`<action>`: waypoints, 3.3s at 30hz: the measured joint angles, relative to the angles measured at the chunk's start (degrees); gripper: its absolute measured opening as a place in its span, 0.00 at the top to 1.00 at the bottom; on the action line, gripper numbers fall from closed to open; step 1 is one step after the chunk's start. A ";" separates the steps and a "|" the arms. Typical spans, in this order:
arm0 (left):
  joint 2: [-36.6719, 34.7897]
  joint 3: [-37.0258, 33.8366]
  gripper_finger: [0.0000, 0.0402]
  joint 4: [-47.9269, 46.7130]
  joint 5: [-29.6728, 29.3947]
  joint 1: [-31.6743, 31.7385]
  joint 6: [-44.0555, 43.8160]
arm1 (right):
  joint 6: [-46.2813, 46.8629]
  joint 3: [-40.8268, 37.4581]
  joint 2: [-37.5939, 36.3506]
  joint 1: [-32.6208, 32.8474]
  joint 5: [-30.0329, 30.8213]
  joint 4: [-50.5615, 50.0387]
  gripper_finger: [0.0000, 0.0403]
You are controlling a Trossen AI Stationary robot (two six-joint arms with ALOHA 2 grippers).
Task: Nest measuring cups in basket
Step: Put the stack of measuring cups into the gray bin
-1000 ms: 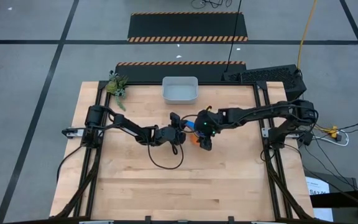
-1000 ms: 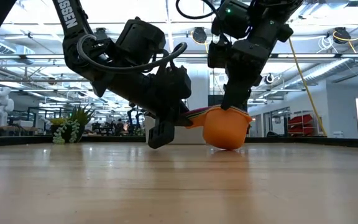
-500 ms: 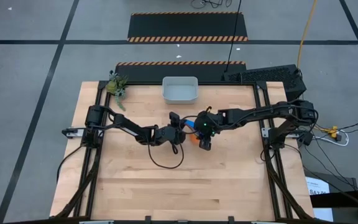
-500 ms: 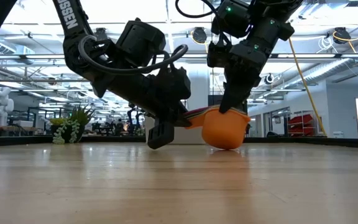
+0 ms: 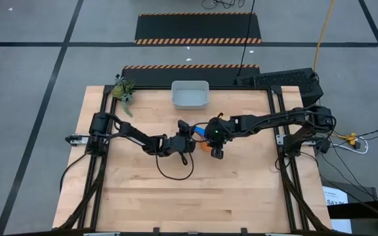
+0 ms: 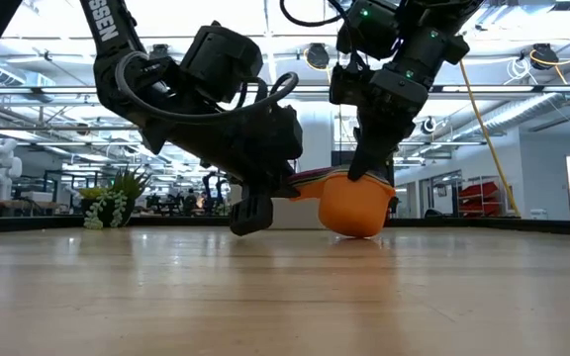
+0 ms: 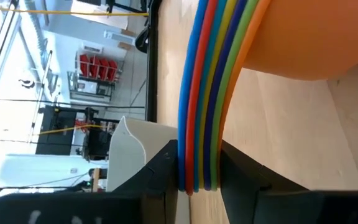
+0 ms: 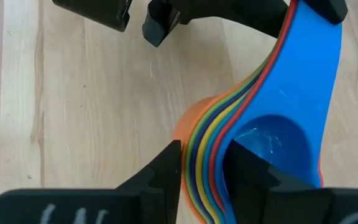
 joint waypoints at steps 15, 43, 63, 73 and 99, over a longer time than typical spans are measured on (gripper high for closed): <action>0.00 0.04 0.25 -0.97 -0.61 -1.82 -3.93 | -1.01 -0.20 0.20 0.11 0.19 -1.07 0.78; -5.22 -1.01 0.24 -7.36 11.36 4.61 -12.03 | -1.84 0.02 -0.02 -0.63 -0.35 -5.68 0.78; 4.38 5.39 0.23 1.30 5.65 2.00 -6.28 | 6.74 -0.09 0.07 -1.99 -3.30 -3.50 0.78; 9.51 12.41 0.23 1.10 -2.79 1.51 1.03 | 6.88 -0.09 0.07 -2.01 -3.30 -3.52 0.78; 9.49 12.39 0.79 -2.82 -1.22 2.01 7.46 | 5.52 -0.20 -2.87 -1.92 -2.97 -3.68 0.76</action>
